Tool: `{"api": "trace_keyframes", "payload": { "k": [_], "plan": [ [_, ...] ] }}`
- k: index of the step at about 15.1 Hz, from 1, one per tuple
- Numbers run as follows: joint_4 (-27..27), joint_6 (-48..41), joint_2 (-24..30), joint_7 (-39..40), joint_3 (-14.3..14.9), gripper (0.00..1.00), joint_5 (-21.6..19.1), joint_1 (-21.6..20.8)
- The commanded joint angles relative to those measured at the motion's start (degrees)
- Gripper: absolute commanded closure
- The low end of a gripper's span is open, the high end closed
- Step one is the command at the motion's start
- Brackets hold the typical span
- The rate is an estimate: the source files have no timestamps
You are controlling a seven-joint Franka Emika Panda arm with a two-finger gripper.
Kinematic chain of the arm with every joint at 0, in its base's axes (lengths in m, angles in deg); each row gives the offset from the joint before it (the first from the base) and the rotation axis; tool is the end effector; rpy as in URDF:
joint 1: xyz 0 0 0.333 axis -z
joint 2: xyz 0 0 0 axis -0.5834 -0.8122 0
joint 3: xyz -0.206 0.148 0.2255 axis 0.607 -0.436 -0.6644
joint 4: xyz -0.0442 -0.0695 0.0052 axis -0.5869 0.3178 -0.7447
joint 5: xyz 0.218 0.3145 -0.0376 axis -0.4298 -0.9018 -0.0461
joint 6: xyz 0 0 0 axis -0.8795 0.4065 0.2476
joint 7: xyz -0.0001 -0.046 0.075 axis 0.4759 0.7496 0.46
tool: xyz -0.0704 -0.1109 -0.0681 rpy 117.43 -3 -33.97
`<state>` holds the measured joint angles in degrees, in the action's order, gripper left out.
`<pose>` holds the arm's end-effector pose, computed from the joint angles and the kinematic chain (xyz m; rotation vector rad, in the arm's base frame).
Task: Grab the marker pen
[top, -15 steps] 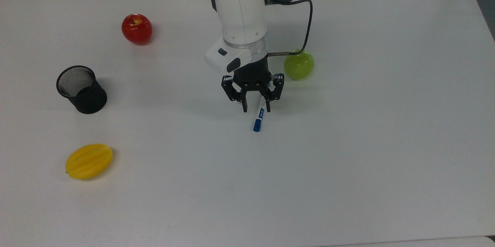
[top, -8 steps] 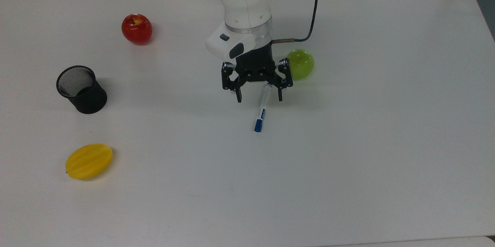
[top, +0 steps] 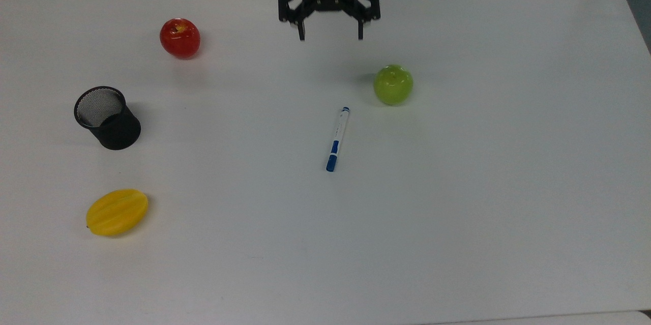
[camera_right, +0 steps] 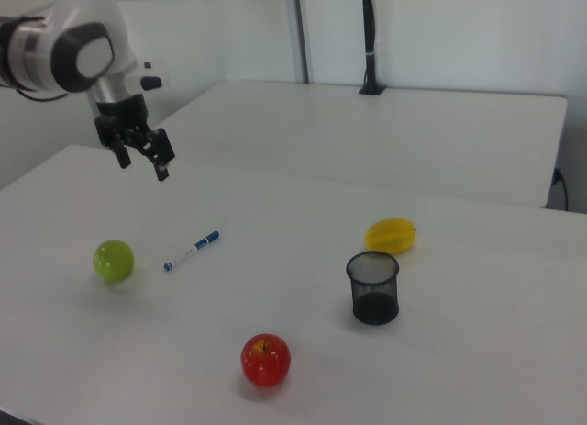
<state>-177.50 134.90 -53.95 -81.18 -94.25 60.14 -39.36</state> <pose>0.5892 0.1348 0.5266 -3.0580 -0.0333 -0.1626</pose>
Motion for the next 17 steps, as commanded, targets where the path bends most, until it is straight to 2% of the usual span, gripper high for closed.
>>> {"api": "trace_keyframes", "payload": {
  "k": [1,3,6,7,9,13,17],
  "plan": [
    [-1.4,-12.8,8.4,-0.6,0.6,0.00,-1.0,1.9],
    [-0.7,-16.7,10.0,-0.6,1.1,0.00,-0.9,2.4],
    [-0.2,-17.6,12.3,0.3,6.8,0.00,-1.0,1.4],
    [0.1,-16.6,11.9,0.5,9.3,0.00,-1.0,-0.3],
    [0.2,-12.7,11.2,2.3,11.8,0.00,-1.0,-1.6],
    [0.3,-7.1,8.8,9.0,12.1,0.00,-1.0,-1.0],
    [0.3,-6.8,8.7,9.3,12.0,0.00,-0.5,-0.8]
  ]
}}
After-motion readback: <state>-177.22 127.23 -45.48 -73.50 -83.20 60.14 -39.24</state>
